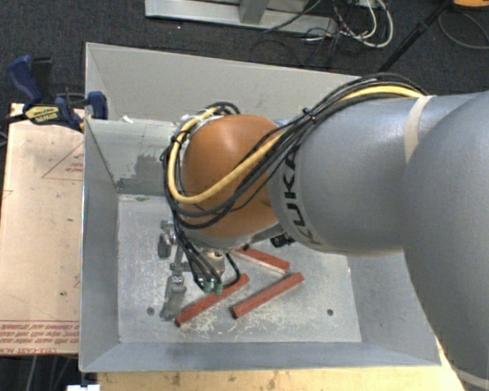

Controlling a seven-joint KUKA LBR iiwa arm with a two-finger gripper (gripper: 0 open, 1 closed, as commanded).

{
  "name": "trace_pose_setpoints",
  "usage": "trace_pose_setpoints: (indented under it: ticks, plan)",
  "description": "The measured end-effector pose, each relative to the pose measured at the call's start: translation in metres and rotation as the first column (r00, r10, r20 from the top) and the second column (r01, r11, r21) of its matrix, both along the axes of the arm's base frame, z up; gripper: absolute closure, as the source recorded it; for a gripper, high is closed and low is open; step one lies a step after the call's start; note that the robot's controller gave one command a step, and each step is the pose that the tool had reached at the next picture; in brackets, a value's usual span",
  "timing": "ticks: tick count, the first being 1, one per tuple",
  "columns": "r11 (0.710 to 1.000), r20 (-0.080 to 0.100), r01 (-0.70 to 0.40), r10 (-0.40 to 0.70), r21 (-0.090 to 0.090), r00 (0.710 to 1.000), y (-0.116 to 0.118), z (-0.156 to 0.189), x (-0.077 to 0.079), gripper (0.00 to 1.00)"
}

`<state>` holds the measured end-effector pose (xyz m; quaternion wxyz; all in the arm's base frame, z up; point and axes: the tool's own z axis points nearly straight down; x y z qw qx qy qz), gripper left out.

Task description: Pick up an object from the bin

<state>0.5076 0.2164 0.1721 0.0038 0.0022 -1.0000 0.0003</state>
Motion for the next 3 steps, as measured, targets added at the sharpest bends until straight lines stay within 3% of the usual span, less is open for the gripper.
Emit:
trace_pose_setpoints:
  ticks: [1,2,3]
  plan:
    - [1.0,0.007,0.004,-0.004,0.001,1.0,-0.001,0.004,0.002,0.0]
    - [0.998,0.012,-0.068,0.068,0.003,0.998,-0.052,-0.049,0.0,0.0]
    - [0.992,0.008,-0.127,0.127,0.002,0.992,-0.051,-0.102,0.032,1.0]
